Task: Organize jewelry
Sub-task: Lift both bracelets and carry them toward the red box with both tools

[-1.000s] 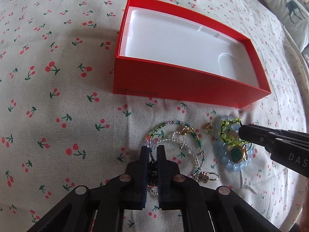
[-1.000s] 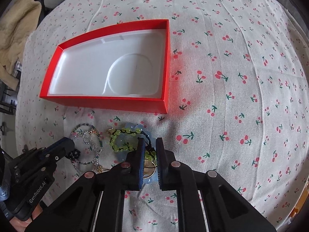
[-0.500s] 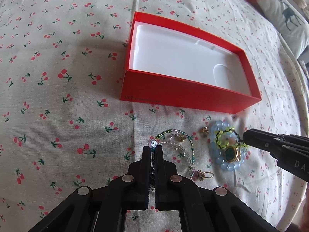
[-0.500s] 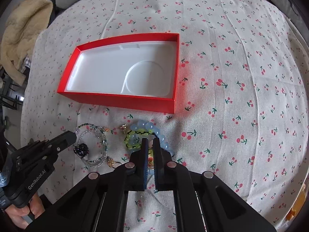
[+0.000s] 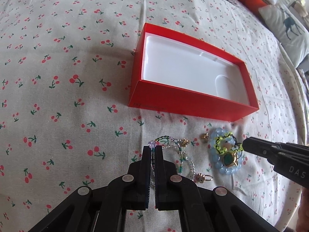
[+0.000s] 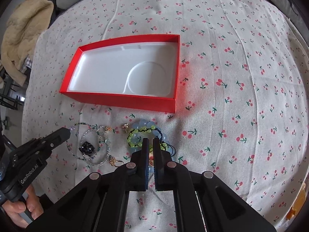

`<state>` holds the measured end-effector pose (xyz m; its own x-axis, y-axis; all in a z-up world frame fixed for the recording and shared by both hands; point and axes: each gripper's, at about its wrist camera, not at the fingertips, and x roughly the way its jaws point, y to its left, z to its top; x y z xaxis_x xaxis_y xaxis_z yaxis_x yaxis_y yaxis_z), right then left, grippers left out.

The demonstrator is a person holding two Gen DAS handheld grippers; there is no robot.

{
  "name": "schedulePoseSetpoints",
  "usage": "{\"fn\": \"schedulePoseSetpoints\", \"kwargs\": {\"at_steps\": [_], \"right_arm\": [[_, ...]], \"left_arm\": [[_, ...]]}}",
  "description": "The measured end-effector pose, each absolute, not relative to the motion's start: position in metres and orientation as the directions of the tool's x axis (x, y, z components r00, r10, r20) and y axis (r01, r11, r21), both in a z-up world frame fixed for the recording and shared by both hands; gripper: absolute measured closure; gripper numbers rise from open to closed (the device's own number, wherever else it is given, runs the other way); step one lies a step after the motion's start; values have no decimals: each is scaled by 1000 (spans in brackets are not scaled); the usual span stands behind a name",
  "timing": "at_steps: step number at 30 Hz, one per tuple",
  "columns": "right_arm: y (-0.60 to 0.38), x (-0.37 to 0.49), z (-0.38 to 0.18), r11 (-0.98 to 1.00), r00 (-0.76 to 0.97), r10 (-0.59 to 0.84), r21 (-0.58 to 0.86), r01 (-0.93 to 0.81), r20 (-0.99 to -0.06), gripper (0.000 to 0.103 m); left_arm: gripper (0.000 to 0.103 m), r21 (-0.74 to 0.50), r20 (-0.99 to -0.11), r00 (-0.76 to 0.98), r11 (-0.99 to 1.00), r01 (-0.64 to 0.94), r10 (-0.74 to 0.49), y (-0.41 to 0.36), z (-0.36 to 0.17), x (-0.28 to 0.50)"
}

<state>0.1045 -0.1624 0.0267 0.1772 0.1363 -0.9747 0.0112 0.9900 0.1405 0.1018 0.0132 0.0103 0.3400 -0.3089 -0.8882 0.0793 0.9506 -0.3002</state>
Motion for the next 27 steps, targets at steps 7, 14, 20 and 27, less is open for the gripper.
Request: {"fn": "schedulePoseSetpoints", "kwargs": {"at_steps": [7,14,20,27], "right_arm": [[-174,103,15,993,144,102,110,43,-984,75],[-173,104,7,995,129,88,95,42,-988,76],[-165,107,10,996,154,84,86,8,-984,95],[-161,106,24,994,195,104,104,-12,-975,97]], "left_arm": [[103,-290,-895,330,954,82,-300,9,6,103],[103,-276,-902,320,957,87,-289,5,1,102],[103,-273,-902,322,958,90,-288,5,2,101],[103,-281,-895,334,955,89,-295,10,8,99]]}}
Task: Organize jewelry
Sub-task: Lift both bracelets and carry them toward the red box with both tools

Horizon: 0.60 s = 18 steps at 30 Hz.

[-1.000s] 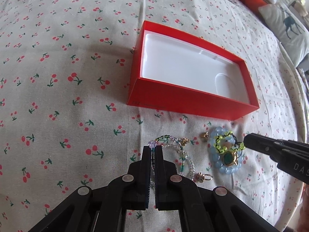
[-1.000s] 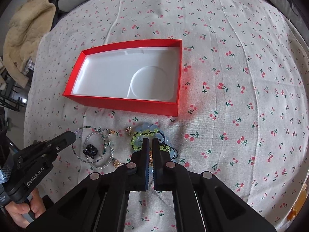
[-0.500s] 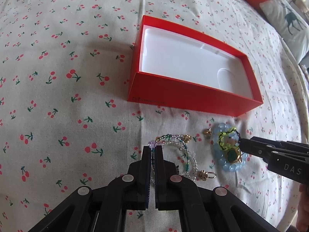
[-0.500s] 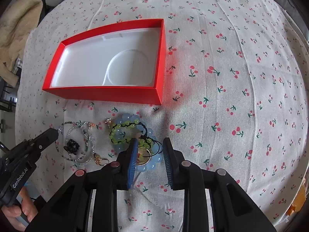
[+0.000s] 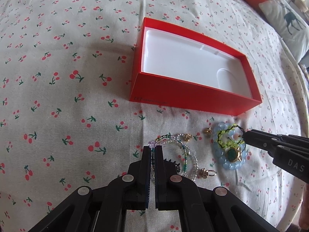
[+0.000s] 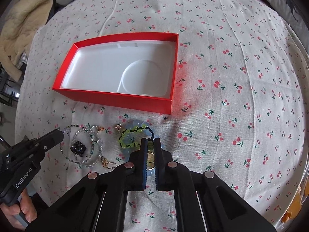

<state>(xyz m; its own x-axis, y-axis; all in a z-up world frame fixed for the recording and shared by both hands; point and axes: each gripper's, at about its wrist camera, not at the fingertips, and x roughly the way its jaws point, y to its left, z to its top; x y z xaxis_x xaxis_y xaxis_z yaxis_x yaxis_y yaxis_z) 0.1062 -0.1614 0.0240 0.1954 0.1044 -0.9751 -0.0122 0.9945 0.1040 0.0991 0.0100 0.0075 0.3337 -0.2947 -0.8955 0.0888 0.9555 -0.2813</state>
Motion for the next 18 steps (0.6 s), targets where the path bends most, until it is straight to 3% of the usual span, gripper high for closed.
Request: {"fn": "schedulePoseSetpoints", "kwargs": {"at_steps": [18], "right_arm": [[-161,94,71,977,311,209,212,-25,-927,97]], "left_arm": [[103,-319,-864,379,943,96,-331,17,27,92]]}}
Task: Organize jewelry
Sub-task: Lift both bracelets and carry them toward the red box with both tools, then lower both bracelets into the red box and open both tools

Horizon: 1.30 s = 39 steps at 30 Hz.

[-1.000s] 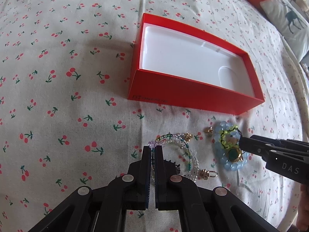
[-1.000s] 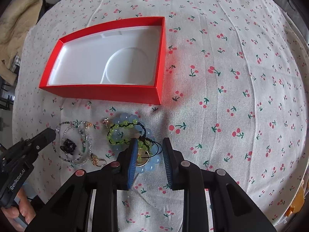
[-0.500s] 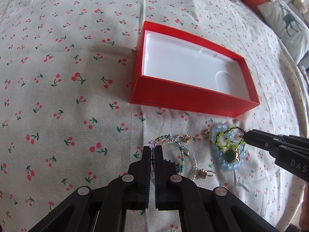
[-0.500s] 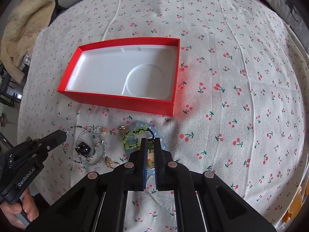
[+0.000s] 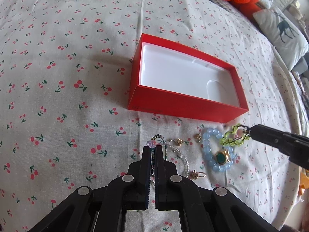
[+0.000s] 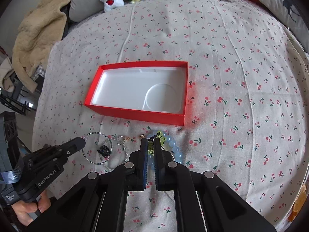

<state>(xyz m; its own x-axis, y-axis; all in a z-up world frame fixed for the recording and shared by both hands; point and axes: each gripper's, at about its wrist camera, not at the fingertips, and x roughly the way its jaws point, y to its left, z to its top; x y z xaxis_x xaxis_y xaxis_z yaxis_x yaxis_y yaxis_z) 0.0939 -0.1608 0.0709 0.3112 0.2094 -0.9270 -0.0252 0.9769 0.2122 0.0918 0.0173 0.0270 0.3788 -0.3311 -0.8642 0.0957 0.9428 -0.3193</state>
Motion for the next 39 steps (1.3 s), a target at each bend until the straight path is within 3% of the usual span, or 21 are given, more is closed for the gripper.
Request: {"fn": "schedulePoseSetpoints", "kwargs": {"at_steps": [13,22,31,39], "right_arm": [[-163,109,119,947,475,284,323,0,-833,97],[-163,135,113,929,504,292,366,52,-813,97],[-169,156,67,931,433,272,349,108,-859,97],[-185,163,45,942,399,212,296,160,-892,97]], "left_arm": [[103,-403,-768,479,902,152,-424,9,74,106],[103,-505,-686,516,846,171,-513,2,83,128],[103,-468,-745,493,879,95,-450,5,33,160],[103,-448,-748,484,884,135,-454,-14,22,170]]}}
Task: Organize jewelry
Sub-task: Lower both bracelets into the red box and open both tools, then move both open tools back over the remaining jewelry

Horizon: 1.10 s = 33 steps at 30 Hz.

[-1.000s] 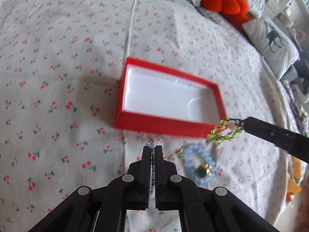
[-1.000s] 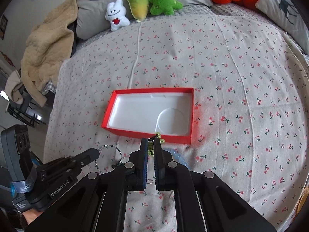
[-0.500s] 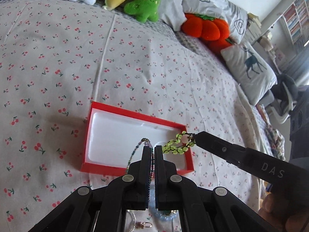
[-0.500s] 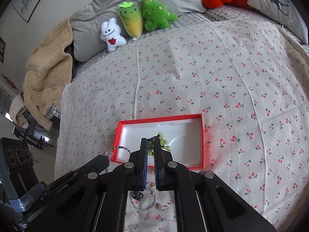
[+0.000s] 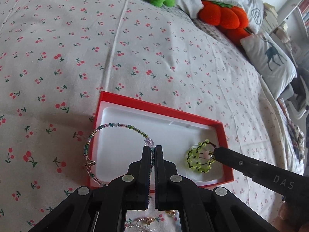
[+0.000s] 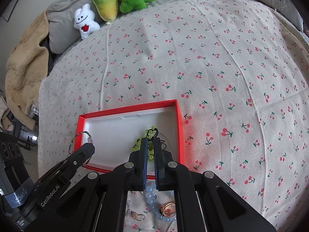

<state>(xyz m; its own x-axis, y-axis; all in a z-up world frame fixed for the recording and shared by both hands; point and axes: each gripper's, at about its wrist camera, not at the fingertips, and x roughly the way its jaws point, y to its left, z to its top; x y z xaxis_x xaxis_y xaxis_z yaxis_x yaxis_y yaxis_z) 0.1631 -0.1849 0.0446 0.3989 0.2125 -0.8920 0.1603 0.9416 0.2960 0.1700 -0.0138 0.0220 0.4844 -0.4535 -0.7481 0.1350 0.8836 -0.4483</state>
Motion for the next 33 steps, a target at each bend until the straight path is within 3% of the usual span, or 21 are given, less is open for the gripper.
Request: {"fn": "schedulePoseSetpoints", "kwargs": {"at_steps": [8,10,11,12,14,19,23,26,33], "right_arm": [[-196,161,50,933,410,226,317,168,-884,95],[-197,159,52,934,406,227,316,165,-885,91],[-198,158,54,936,406,226,314,162,-885,84],[-198,157,56,937,407,223,310,161,-886,79],[-198,154,61,940,412,220,305,153,-884,68],[-196,140,72,957,406,196,264,118,-893,58],[-195,125,75,971,393,170,223,92,-904,47],[-194,112,74,977,378,158,200,74,-912,43],[-182,85,61,992,325,121,128,0,-938,37]], "left_arm": [[102,-418,-750,484,890,182,-451,-32,23,172],[86,-417,-751,482,890,185,-452,-32,27,169],[72,-407,-753,486,894,185,-444,-32,30,167],[65,-396,-755,492,900,184,-433,-31,32,165],[61,-368,-766,500,913,176,-405,-28,36,160],[52,-278,-802,506,948,156,-319,-15,42,142],[33,-218,-823,506,966,139,-259,-1,44,123],[22,-190,-837,497,973,130,-230,9,42,109],[13,-129,-867,467,984,124,-172,21,31,79]]}}
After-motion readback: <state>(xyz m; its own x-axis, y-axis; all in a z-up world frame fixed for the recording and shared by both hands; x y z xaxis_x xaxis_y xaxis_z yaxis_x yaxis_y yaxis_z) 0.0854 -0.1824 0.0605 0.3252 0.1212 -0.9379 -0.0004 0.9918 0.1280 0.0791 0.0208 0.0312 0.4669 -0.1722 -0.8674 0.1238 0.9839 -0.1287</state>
